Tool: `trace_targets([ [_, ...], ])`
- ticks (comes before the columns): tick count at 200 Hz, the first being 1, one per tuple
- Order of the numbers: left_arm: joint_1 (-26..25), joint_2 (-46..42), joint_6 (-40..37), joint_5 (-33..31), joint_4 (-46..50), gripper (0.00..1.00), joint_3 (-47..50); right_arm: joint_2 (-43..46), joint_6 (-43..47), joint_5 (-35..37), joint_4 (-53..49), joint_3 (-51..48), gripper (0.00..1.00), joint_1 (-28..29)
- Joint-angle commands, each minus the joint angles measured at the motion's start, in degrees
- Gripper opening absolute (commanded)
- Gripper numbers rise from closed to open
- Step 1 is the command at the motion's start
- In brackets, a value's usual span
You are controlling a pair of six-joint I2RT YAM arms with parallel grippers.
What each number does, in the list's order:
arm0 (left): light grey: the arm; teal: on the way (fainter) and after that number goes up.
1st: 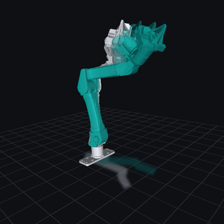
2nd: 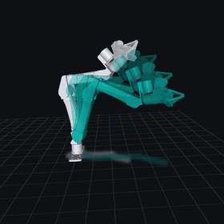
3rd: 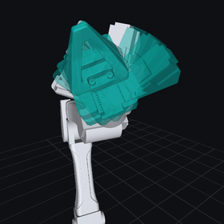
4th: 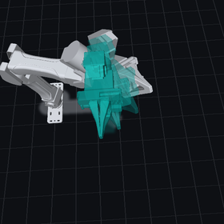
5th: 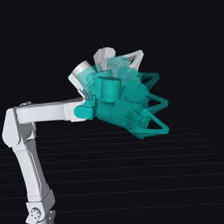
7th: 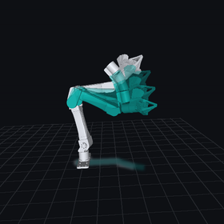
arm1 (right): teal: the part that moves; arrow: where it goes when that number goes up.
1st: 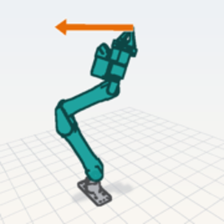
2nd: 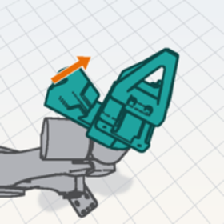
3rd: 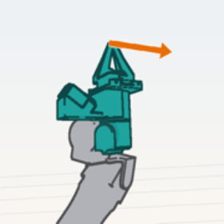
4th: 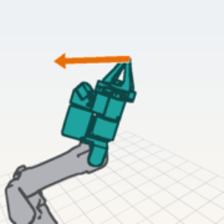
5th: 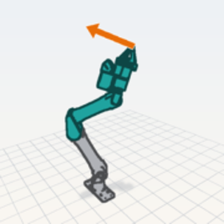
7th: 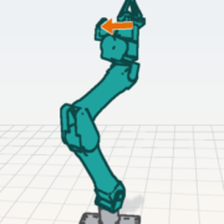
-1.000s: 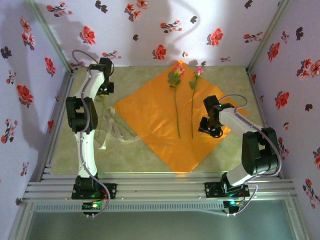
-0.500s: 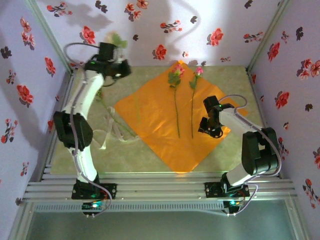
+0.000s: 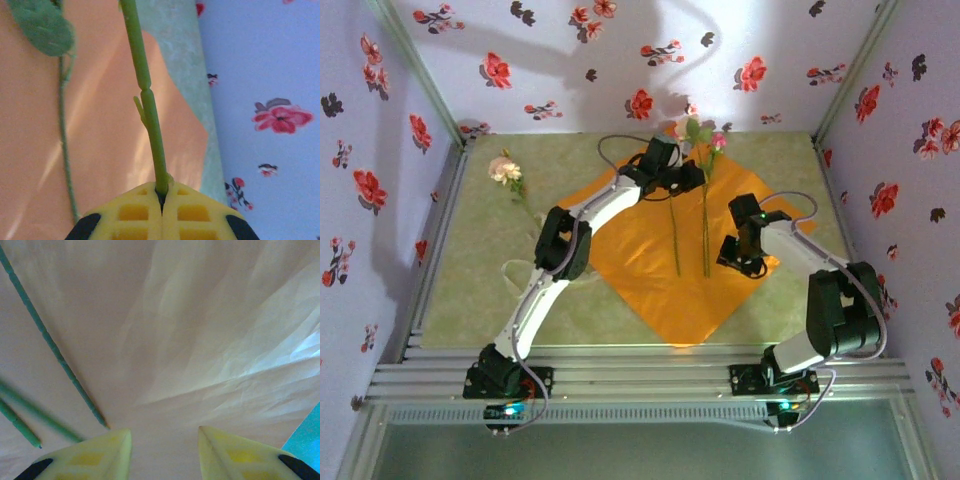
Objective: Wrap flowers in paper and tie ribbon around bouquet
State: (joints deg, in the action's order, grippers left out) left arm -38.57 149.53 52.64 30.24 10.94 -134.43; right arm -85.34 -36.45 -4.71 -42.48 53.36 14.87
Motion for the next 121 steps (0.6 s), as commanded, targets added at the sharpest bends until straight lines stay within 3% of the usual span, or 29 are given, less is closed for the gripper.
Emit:
trace_targets([
  [1,0.86,2.41,-0.63,-1.55,1.70,0.00,-4.53,2.25,-1.00,0.02,-0.46,-1.31,0.40,-0.45],
  [16,0.95,4.27,-1.42,-2.03,4.61,0.01,-6.64,2.52,-0.98,-0.11,-0.67,-1.51,0.41,-0.38],
  [33,0.95,4.72,-2.12,-2.46,6.31,0.35,-6.93,2.43,-0.87,-0.29,-0.69,-1.55,0.41,-0.44],
  [55,0.73,2.56,-3.77,-3.95,8.53,0.53,-7.27,1.96,-0.55,-0.55,-0.65,-1.33,0.41,-0.39],
  [83,0.68,-3.37,-6.14,-9.05,16.17,0.62,-8.40,0.93,-0.41,-0.98,-0.39,-0.90,0.42,-0.42],
  [121,1.32,-13.79,-10.26,-16.24,27.93,0.59,-6.56,-0.59,0.32,-0.52,-0.28,0.30,0.42,-0.49],
])
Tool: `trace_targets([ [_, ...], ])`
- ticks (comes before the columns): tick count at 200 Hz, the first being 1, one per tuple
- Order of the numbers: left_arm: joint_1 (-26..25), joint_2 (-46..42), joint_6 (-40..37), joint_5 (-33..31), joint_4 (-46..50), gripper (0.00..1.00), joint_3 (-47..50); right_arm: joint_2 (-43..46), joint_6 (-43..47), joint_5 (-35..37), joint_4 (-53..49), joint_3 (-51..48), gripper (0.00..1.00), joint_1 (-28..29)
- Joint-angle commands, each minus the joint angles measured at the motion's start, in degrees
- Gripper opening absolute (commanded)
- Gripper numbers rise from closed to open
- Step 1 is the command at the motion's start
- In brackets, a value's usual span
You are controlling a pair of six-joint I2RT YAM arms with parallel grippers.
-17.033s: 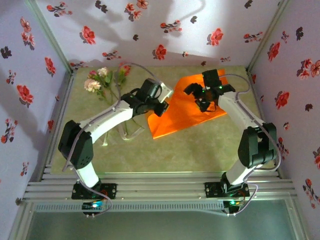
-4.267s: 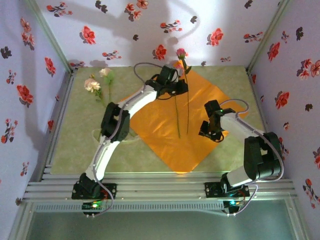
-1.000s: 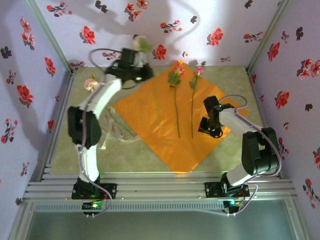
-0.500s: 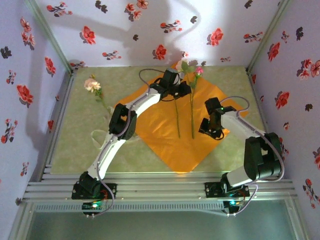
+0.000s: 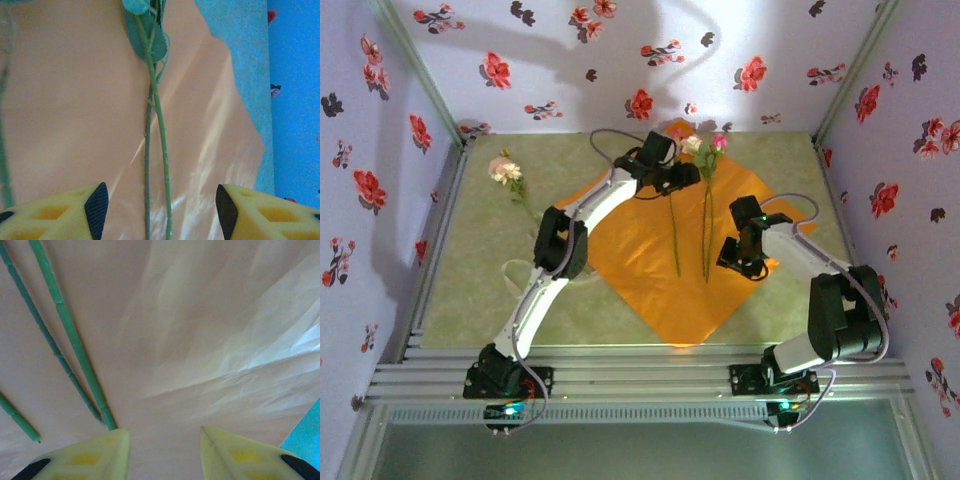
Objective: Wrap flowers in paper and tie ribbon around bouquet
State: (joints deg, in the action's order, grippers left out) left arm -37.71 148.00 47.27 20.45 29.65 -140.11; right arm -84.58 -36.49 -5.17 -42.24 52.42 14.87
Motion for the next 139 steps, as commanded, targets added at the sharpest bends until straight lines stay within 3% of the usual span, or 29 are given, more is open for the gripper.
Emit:
trace_targets([
  [1,0.50,-12.59,-4.98,-6.77,9.56,0.59,-0.74,-1.37,0.32,-0.04,-0.54,1.26,0.42,-0.52],
  [27,4.68,-19.97,-5.86,-13.46,21.32,0.59,3.84,-1.86,0.37,0.16,-0.39,2.85,0.42,-0.50],
  [66,18.84,-26.60,-16.12,-19.38,34.22,0.55,13.05,-3.67,0.54,0.18,-0.26,5.63,0.42,-0.38],
  [104,32.79,-26.05,-24.19,-23.64,35.46,0.54,20.57,-3.68,0.45,0.38,-0.89,7.20,0.43,0.17],
  [139,37.04,-18.37,-27.14,-26.80,34.02,0.55,17.25,-3.08,0.25,0.40,-1.83,7.10,0.43,0.34],
])
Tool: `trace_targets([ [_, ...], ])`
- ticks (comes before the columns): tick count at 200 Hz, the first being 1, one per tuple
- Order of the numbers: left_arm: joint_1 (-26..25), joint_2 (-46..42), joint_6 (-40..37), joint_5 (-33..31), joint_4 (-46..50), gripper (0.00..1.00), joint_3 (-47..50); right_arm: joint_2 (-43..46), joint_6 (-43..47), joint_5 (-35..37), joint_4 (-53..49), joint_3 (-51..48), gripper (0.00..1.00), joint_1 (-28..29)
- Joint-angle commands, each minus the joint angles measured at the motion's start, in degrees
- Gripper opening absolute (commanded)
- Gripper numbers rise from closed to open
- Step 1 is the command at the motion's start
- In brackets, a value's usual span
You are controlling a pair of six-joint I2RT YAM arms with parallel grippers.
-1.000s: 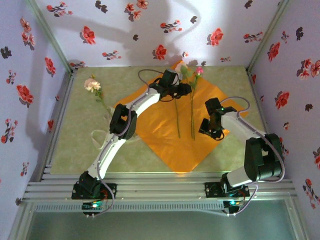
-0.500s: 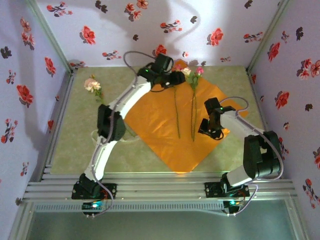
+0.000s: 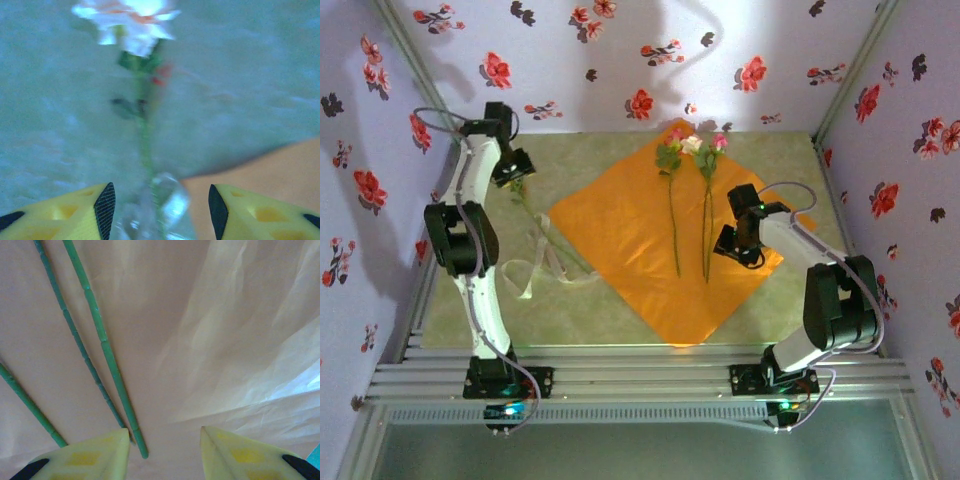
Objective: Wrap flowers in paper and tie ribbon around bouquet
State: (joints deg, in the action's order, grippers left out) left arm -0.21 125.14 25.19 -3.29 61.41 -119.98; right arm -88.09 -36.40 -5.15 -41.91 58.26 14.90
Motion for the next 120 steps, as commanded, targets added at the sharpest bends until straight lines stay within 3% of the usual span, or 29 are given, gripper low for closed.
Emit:
trace_targets([
  [1,-0.44,4.85,-5.06,-3.09,2.24,0.55,-3.11,0.45,0.18,0.39,-2.18,1.25,0.43,0.31],
  [35,-0.14,11.85,-2.01,-2.08,3.70,0.56,-6.62,0.64,-0.21,0.93,-3.06,1.31,0.43,0.35],
  [77,-0.97,10.30,1.84,-0.27,1.41,0.53,0.15,0.64,-1.11,1.13,-2.86,1.12,0.43,0.31],
  [120,-1.44,10.55,2.85,0.77,-1.90,0.26,5.37,0.37,-1.74,0.84,-1.92,0.28,0.43,0.41],
])
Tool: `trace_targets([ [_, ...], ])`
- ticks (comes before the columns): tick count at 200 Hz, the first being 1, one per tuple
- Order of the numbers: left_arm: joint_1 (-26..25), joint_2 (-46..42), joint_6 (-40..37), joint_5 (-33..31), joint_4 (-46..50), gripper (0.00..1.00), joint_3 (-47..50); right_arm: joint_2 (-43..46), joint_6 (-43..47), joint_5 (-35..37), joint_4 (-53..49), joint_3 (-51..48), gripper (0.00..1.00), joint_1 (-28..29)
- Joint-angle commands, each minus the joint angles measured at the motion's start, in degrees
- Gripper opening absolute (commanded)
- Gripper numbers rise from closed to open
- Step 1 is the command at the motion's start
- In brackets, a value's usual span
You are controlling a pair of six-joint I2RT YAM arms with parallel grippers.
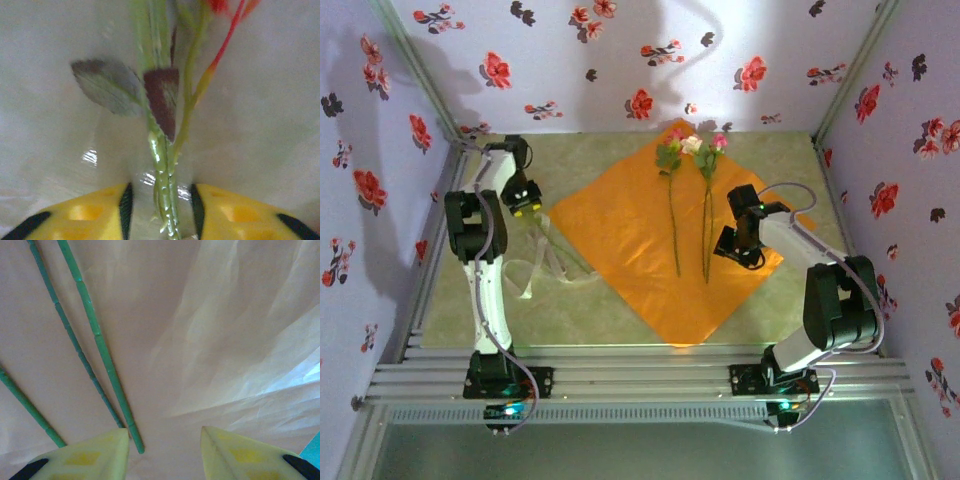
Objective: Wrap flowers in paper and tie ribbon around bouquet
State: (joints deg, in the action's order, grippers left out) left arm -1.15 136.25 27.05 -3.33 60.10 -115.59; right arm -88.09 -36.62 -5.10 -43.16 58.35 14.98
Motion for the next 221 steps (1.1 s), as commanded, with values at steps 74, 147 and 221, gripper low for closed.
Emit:
trace_targets([
  [74,-2.36,-11.44,-2.61,-14.06,0.84,0.00,1.51,1.22,-1.30,0.97,-0.94,-0.17,0.43,0.43],
  [147,-7.82,-23.89,-1.07,-3.62,-0.05,0.00,0.51,1.71,0.15,1.08,-1.91,0.11,0.43,0.47],
  [221,-31.35,-12.59,7.40,34.12,-30.99,0.00,-5.77,4.08,-1.43,-0.26,-0.69,-2.08,0.43,0.23],
])
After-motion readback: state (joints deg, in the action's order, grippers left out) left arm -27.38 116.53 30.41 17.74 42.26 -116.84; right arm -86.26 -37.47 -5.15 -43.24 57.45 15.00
